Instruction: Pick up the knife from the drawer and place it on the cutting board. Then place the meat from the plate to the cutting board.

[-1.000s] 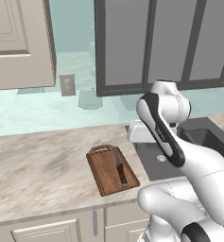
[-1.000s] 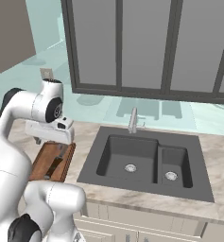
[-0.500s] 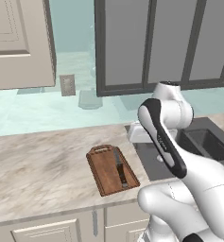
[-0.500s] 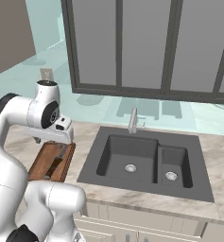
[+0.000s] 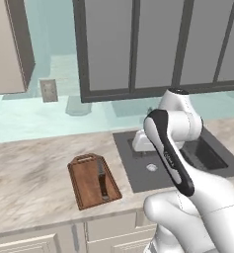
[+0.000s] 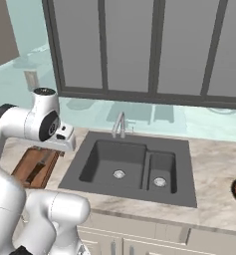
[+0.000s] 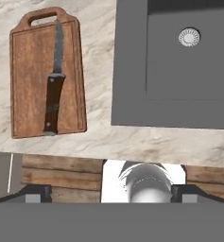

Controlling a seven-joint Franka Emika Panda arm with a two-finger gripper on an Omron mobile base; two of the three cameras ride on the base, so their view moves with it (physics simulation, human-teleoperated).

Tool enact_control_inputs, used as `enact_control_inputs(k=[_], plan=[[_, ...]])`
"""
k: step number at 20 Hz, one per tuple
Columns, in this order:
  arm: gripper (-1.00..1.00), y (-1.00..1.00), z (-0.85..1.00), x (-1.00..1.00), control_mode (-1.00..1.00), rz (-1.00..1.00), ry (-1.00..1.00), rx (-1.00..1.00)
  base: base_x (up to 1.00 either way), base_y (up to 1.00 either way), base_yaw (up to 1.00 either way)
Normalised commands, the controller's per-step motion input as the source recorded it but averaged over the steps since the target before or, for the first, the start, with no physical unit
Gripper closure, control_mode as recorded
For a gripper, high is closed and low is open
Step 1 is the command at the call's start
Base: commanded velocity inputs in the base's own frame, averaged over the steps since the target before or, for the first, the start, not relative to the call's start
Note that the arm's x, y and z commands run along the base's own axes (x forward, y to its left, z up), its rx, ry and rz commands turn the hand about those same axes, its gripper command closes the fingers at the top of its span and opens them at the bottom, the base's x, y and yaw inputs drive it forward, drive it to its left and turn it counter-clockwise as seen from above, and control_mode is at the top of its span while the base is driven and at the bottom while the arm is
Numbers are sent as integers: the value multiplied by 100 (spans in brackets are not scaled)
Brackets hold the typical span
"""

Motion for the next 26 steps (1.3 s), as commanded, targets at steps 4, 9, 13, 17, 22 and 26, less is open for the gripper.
enact_control_inputs(k=[4, 9, 13, 17, 22, 26], plan=[[-100, 0, 0, 0, 100, 0, 0, 0, 12, -96, -11], [-100, 0, 0, 0, 100, 0, 0, 0, 24, -88, -17], [-100, 0, 0, 0, 100, 0, 0, 0, 19, -100, -21], [-100, 0, 0, 0, 100, 0, 0, 0, 24, -88, -35], [-100, 0, 0, 0, 100, 0, 0, 0, 42, -94, -48], [-100, 0, 0, 0, 100, 0, 0, 0, 49, -73, -56]])
